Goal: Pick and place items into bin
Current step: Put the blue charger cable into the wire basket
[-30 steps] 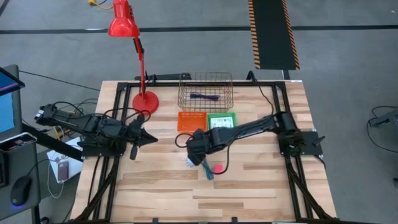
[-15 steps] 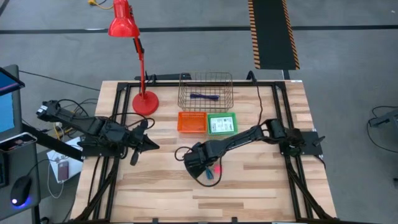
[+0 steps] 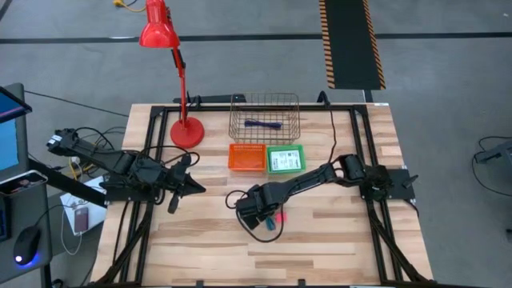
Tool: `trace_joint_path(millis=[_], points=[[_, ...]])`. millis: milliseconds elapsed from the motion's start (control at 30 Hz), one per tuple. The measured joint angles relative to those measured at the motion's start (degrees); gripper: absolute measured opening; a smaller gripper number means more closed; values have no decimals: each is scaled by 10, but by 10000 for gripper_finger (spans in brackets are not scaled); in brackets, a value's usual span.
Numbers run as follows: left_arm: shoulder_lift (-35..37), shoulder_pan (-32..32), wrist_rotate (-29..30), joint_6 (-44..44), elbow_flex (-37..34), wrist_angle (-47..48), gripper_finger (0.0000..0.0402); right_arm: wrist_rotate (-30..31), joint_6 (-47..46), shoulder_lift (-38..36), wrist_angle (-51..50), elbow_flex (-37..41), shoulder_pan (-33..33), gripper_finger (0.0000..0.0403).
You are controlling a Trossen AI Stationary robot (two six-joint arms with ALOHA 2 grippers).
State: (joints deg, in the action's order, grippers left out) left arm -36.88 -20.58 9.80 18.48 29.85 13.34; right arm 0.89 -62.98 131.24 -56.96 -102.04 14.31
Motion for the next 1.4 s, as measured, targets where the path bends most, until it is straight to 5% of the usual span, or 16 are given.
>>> trace_joint_path(millis=[300,633,900,1200,1400], points=[[0,0,0,10,0,0,0,5,0,-1,17,0,-3,14],[0,0,0,15,0,0,0,26,-4,3,-29,-52,-2,11],[0,0,0,15,0,1,0,74,24,2,-184,-173,-5,10],[0,0,0,15,0,1,0,144,130,1,-313,-328,-58,12],[0,0,0,8,0,-14,0,158,223,-25,-300,-323,-128,10]])
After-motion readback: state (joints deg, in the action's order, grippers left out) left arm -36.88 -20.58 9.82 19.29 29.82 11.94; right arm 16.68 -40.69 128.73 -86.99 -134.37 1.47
